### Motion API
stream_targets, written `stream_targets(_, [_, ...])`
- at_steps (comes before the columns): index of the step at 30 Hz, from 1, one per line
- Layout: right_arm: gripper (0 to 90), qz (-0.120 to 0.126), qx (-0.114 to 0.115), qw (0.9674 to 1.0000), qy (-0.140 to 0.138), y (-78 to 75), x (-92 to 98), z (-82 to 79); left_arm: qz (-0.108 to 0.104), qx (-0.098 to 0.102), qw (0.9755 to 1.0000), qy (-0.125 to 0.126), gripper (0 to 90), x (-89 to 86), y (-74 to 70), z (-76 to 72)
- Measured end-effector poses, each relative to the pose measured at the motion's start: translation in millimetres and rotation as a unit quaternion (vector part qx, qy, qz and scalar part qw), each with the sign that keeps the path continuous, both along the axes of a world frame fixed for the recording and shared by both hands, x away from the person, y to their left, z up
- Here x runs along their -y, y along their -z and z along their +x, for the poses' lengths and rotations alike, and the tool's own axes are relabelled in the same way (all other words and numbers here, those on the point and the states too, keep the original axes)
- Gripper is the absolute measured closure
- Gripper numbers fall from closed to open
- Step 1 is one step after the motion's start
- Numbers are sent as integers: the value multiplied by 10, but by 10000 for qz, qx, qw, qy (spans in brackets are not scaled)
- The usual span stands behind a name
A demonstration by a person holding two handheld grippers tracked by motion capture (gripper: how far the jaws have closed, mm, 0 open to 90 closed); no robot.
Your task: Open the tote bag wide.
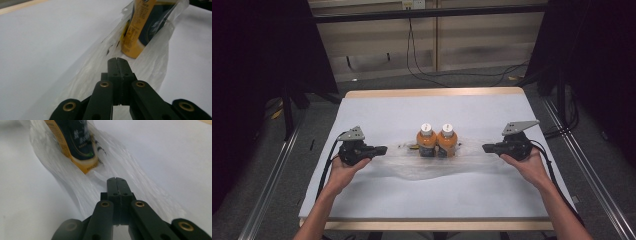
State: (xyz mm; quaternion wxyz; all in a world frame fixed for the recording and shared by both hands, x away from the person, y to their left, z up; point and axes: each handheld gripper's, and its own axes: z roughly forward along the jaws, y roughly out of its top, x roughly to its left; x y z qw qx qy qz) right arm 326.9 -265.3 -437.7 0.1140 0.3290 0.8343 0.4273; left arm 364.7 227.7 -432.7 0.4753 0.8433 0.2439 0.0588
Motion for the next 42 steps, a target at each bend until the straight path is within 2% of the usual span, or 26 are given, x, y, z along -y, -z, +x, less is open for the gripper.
stream_targets(5, [900, 80, 39, 9999, -86, -40, -93, -4, 11, 84, 9998, 170, 900, 155, -30, -58])
stream_targets(9, [900, 94, 17, 9999, -140, -60, -155, -11, -21, 67, 9991, 413, 900, 355, -30, -130])
stream_targets(11, [900, 106, 38, 9998, -171, -76, -199, -12, 34, 62, 9987, 512, 900, 467, -28, -153])
stream_targets(12, [900, 107, 52, 9996, -237, -88, -251, -8, 3, 73, 9981, 608, 900, 567, -34, -166])
stream_targets(14, [900, 146, 37, 9995, -266, -92, -280, -8, -30, 56, 9978, 655, 900, 610, -29, -170])
stream_targets(17, [900, 122, 25, 9994, -311, -103, -333, 6, 37, 111, 9971, 751, 900, 732, -14, -189])
stream_targets(18, [900, 101, 40, 9994, -327, -119, -366, 24, -5, 123, 9967, 798, 900, 812, -17, -204])
stream_targets(20, [900, 106, 71, 9994, -336, -128, -384, 35, -48, 119, 9967, 806, 900, 846, -20, -209])
stream_targets(21, [900, 105, 70, 9993, -361, -139, -405, 48, 17, 143, 9963, 852, 900, 872, -32, -210])
stream_targets(23, [900, 78, 76, 9991, -421, -164, -463, 93, -60, 133, 9957, 911, 900, 944, -36, -212])
stream_targets(28, [900, 71, 86, 9986, -517, -215, -613, 228, -183, 153, 9949, 981, 900, 1150, -59, -230])
stream_targets(29, [900, 30, 101, 9988, -478, -214, -626, 266, -146, 176, 9946, 1010, 900, 1180, -59, -234])
stream_targets(31, [900, 100, 54, 9991, -419, -196, -625, 345, -96, 194, 9941, 1061, 900, 1265, -46, -246])
stream_targets(35, [900, 161, -15, 9992, -362, -155, -632, 447, -152, 154, 9939, 1078, 900, 1393, 6, -221])
stream_targets(41, [900, 64, -153, 9988, -464, -99, -732, 527, 13, 118, 9954, 951, 900, 1480, 112, -196])
stream_targets(42, [900, 56, -228, 9987, -453, -55, -755, 564, 210, 204, 9956, 892, 900, 1485, 153, -185])
